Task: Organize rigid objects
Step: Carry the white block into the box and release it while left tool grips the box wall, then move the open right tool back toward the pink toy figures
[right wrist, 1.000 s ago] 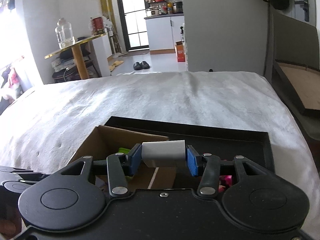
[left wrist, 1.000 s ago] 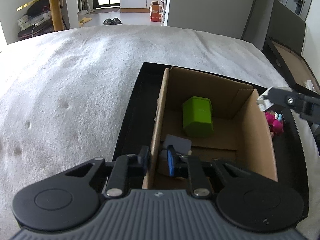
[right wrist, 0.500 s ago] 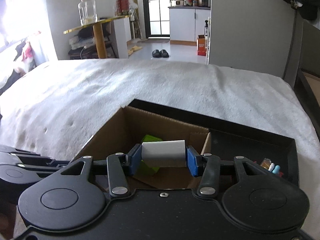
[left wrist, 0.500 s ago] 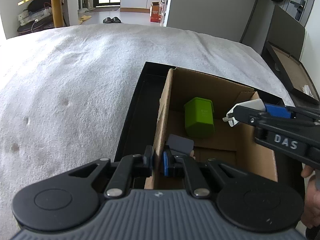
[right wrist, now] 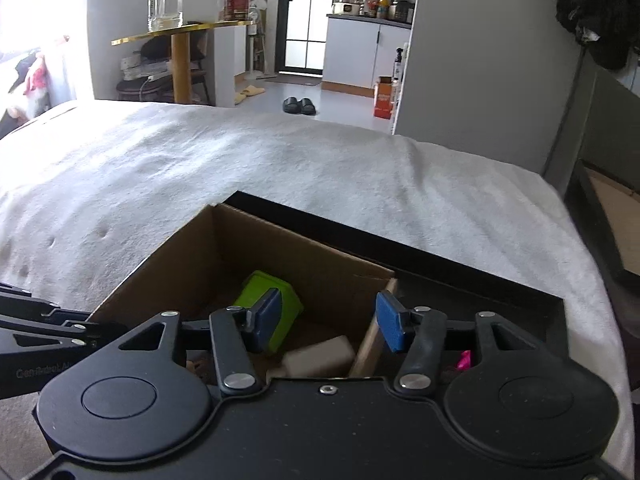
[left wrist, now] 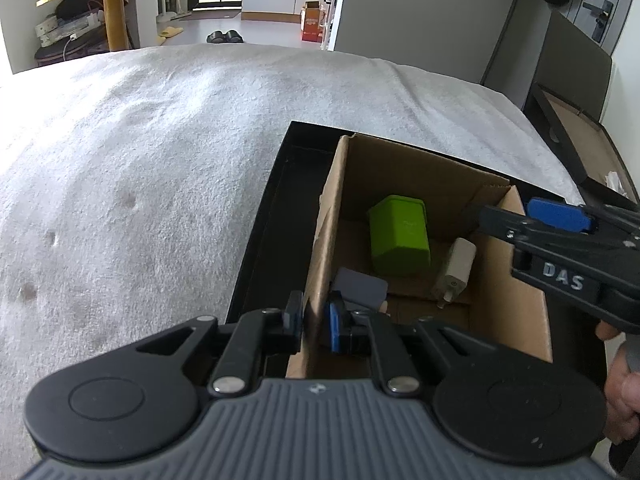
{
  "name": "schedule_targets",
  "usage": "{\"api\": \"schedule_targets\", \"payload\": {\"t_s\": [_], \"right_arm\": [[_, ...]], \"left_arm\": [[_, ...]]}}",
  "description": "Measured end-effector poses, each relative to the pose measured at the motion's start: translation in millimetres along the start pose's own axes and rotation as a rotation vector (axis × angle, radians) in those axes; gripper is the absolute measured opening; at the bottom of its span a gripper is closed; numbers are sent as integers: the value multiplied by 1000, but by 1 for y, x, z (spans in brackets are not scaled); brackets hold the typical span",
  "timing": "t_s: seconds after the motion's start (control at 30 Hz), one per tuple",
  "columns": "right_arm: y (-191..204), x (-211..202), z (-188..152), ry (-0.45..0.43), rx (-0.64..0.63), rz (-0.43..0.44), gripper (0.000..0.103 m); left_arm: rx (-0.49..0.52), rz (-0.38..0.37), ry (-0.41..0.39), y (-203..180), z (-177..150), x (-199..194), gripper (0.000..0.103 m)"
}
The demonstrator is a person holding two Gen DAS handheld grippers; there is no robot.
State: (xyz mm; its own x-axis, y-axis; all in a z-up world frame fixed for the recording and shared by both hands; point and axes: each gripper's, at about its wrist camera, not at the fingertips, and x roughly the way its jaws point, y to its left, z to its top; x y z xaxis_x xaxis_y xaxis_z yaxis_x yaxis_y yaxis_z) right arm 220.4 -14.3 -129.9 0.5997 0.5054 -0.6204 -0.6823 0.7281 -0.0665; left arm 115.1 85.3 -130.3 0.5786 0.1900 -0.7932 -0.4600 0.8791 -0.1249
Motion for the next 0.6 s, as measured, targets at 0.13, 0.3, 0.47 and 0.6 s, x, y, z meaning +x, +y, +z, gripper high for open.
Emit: {"api": "schedule_targets", "payload": {"t_s": [0.13,0.3,0.47,0.6], "right_arm": [[-9,-10,-1,-7,42,5,52],[-25,-25,-3,-18,117,22,53],[-42,-35,-8,-24,168,12,53],[-54,-39,-15,-22,211,4,58]], "left_arm": [[15,12,-3,-4,1,-2,12],[40,31,-13,-10,3,-6,12],[53,48,-15,-15,6,-11,14],[61,60,-20,-19,10,-16,14]]}}
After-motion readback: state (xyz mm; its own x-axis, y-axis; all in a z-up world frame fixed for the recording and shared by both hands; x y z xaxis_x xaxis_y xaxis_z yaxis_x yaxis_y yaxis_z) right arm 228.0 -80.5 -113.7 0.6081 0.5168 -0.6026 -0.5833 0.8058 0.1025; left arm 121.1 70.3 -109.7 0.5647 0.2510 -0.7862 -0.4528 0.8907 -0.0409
